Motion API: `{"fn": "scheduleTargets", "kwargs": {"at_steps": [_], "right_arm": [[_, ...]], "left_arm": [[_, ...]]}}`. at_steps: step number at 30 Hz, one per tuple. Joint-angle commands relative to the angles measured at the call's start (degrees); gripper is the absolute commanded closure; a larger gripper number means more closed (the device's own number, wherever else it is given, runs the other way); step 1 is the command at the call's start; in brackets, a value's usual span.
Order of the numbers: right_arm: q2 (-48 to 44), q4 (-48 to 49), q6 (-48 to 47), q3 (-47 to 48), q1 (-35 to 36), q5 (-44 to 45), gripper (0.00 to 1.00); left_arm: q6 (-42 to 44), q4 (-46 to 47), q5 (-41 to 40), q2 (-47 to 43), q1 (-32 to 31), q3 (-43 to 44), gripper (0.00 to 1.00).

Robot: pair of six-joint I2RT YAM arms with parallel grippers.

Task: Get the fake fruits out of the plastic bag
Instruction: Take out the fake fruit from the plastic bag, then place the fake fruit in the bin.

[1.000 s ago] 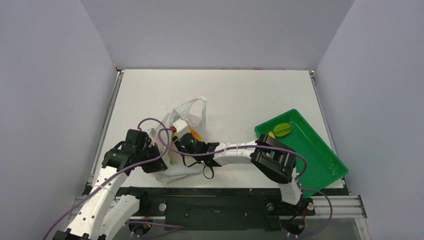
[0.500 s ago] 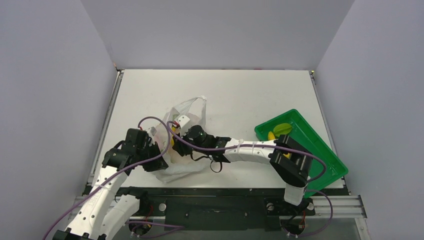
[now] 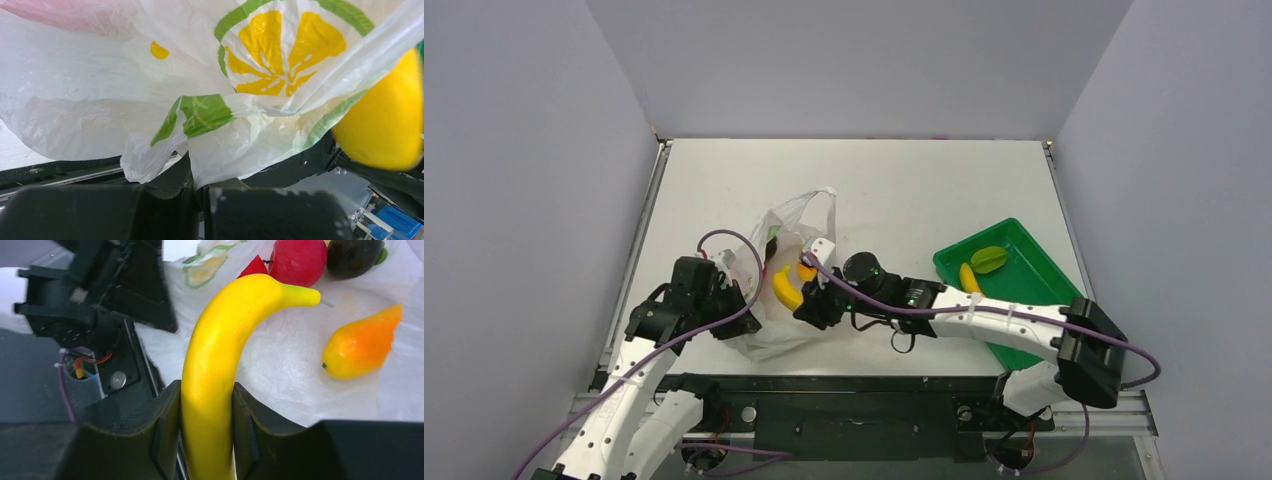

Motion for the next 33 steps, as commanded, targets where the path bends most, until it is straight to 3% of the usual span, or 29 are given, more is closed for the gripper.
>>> {"fn": "scheduleTargets", "kwargs": {"at_steps": [1,9,12,17,21,23,26,29,33], "right_arm": [[-10.2,0.5,-1.9,-4.6,0.0,-1.1,1.0],[-26.8,2.2,-1.6,-10.3,-3.8,4.9,1.0],[-34.1,5.3,-0.7,-15.6,-6.5,14.1,1.0],[-42.1,4.0,7.4,-22.4,-9.0,48.5,1.0],[-44.9,-4.8,17.4,-24.5,-16.4,65.9,1.0],[-44.7,-10.3,23.4,-25.1,-22.8,68.1,1.0],[-42.3,-15.3,29.7,-26.1,-33.5,64.4,1.0],[-36.3,-16.4,31.4,-26.4,-44.4,57.6,1.0],[-26.3,-18.7,31.6,-23.0,-51.6,52.8,1.0]], "left_arm": [[0.2,3.3,-0.4,-0.1,-0.1,1.9,1.0],[0.3,3.8,0.1,0.9,-0.1,1.4,1.0],[0.1,3.7,-0.1,0.6,0.0,1.1,1.0],[0.1,3.7,0.0,0.0,0.0,0.9,1.0],[0.0,3.6,0.1,0.0,0.0,0.7,1.0],[0.0,3.5,0.2,-0.2,0.0,0.6,1.0],[0.1,3.5,0.3,-0.1,0.0,0.6,1.0],[0.1,3.7,0.4,0.2,0.0,0.6,1.0],[0.0,3.9,0.3,0.6,0.0,0.6,1.0]]}}
